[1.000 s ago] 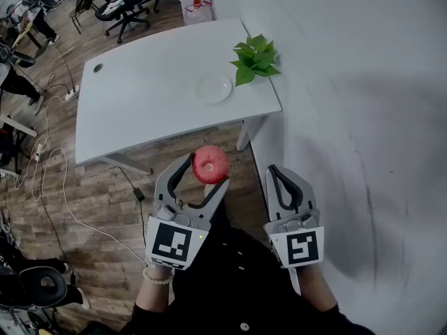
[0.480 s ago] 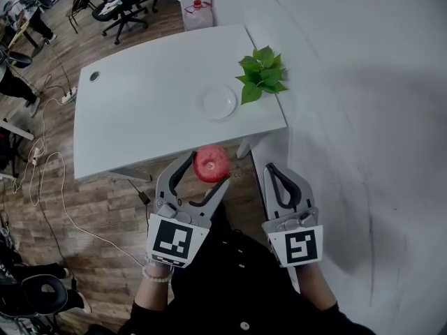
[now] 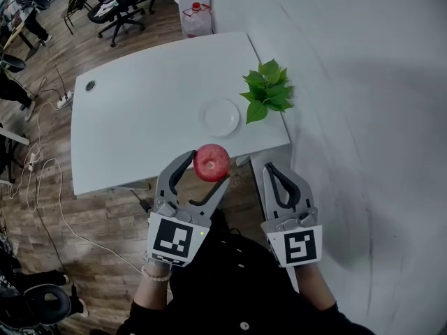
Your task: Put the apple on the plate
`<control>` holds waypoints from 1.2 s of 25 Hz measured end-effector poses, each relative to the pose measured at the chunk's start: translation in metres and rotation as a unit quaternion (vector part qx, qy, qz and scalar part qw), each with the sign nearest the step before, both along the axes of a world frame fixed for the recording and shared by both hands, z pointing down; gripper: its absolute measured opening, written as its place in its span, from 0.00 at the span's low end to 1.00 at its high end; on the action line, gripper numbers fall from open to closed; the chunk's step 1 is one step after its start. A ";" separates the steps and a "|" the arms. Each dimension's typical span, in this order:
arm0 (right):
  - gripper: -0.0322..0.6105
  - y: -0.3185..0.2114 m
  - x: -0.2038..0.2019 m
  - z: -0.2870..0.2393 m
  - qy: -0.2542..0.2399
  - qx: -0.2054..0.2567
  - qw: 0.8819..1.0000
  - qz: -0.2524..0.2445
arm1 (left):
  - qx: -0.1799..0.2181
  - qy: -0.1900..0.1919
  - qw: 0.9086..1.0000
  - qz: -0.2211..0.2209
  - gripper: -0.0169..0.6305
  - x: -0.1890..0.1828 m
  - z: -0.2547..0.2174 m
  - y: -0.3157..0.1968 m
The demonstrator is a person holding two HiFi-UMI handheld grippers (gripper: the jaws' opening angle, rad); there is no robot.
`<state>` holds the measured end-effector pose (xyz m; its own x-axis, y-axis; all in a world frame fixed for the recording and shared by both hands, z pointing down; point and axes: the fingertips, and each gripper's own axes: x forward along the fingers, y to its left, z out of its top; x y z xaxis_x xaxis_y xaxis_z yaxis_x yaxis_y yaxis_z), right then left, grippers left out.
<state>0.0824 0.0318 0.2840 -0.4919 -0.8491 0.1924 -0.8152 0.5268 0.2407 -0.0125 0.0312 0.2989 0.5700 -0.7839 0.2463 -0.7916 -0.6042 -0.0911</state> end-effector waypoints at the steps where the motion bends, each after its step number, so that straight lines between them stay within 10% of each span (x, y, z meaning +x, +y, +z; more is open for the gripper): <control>1: 0.12 -0.006 -0.002 0.000 0.000 0.000 1.000 0.001 | 0.003 -0.002 1.000 0.004 0.53 -0.001 0.001 -0.006; 30: 0.12 -0.091 -0.038 0.015 -0.002 -0.010 1.000 0.017 | 0.000 -0.006 1.000 0.027 0.53 -0.034 0.017 -0.090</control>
<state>0.0447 -0.0593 0.2993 -0.4642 -0.8612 0.2071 -0.8336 0.5038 0.2267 -0.0462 -0.0585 0.3160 0.6085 -0.7524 0.2523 -0.7569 -0.6458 -0.1002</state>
